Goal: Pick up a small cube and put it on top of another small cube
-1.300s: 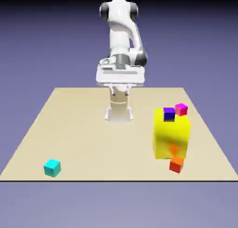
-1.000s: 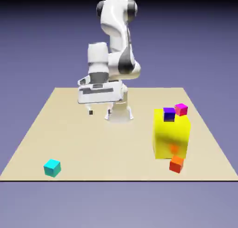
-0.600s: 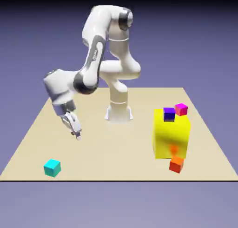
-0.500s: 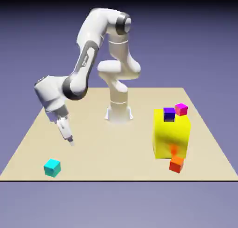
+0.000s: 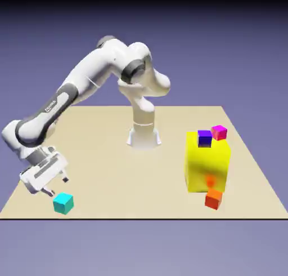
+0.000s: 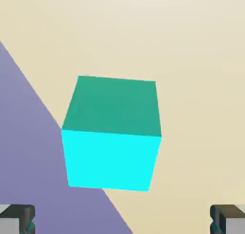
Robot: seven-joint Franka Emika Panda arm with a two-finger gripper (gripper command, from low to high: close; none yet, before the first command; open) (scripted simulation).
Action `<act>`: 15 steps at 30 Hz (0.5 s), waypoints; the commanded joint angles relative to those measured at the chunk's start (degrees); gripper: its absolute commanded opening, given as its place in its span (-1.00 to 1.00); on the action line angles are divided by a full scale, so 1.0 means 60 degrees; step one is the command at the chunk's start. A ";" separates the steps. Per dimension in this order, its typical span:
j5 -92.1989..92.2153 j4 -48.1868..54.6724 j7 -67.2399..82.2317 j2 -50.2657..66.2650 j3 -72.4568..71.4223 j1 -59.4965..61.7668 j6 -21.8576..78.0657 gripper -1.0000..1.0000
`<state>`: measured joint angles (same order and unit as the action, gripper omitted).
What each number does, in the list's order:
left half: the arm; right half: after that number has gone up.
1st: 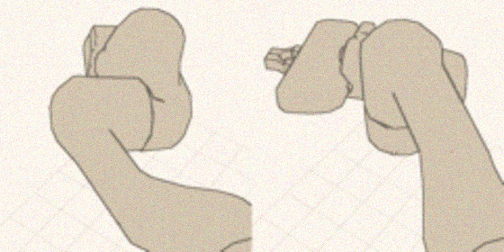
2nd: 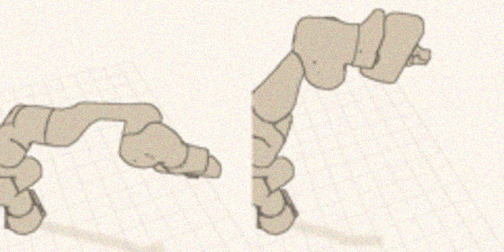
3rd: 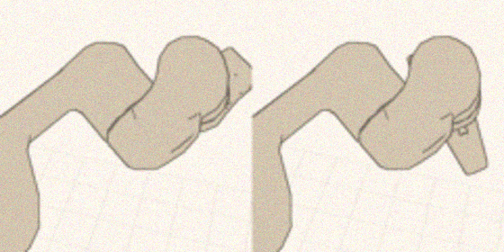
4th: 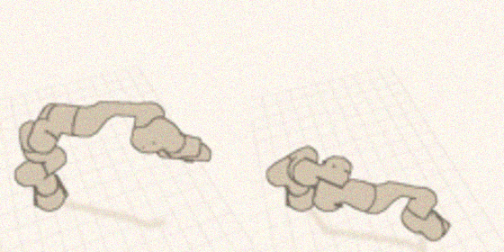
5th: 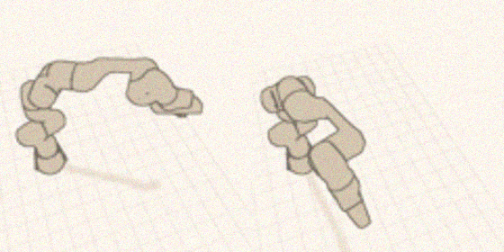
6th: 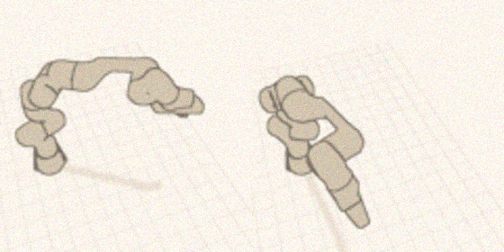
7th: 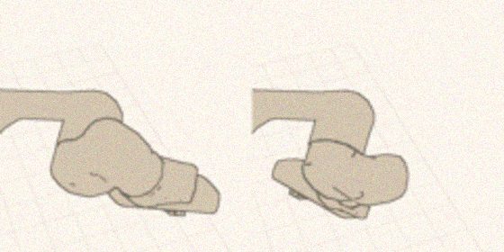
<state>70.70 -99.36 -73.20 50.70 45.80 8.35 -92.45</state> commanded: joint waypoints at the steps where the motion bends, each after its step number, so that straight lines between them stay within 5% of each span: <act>1: 0.0001 0.0001 0.0000 0.0001 0.0000 0.0000 0.0001 0.00; 4: 0.0762 -0.0134 0.0309 0.0702 -0.0635 -0.0222 -0.0781 0.00; 5: 0.0762 -0.0134 0.0309 0.0702 -0.0635 -0.0222 -0.0781 -1.00; 15: -0.2562 0.0672 0.0203 -0.0290 -0.2412 -0.0926 0.0233 -1.00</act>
<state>55.45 -95.33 -71.97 48.96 31.33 2.79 -91.08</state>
